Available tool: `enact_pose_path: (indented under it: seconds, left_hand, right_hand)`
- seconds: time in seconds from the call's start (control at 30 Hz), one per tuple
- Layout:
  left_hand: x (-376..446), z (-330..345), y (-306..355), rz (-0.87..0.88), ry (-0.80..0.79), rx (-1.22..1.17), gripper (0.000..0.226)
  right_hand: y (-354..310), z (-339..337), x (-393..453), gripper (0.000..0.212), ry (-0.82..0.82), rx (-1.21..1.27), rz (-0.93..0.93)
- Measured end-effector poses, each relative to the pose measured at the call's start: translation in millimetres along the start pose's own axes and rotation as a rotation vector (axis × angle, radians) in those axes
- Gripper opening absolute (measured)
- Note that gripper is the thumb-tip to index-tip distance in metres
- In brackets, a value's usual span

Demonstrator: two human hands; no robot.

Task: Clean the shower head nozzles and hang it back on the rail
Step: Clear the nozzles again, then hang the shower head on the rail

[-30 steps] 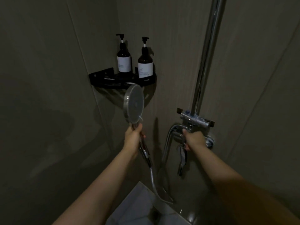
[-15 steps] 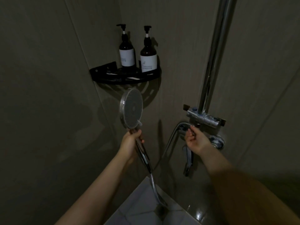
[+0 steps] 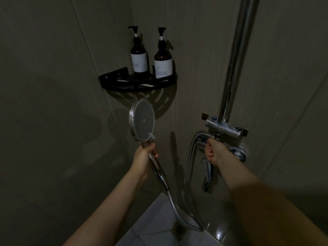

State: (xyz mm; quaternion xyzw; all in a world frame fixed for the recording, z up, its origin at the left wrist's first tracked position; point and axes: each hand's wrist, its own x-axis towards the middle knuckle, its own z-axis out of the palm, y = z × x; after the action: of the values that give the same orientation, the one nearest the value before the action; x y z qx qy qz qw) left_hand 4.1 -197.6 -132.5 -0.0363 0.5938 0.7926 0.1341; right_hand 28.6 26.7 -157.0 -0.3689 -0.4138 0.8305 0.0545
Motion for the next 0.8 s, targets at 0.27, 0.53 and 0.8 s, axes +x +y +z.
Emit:
enact_pose_path:
  seconds: [0.27, 0.53, 0.8]
  left_hand:
    - [1, 1, 0, -0.006, 0.006, -0.041, 0.024]
    - [1, -1, 0, 0.006, 0.003, -0.005, 0.023]
    - [2, -6, 0, 0.015, 0.007, -0.010, 0.024]
  right_hand:
    - [0, 0, 0, 0.032, 0.035, 0.003, -0.001]
    - [6, 4, -12, 0.048, 0.502, -0.856, -0.334]
    - [13, 21, -26, 0.051, 0.551, -0.801, -0.327]
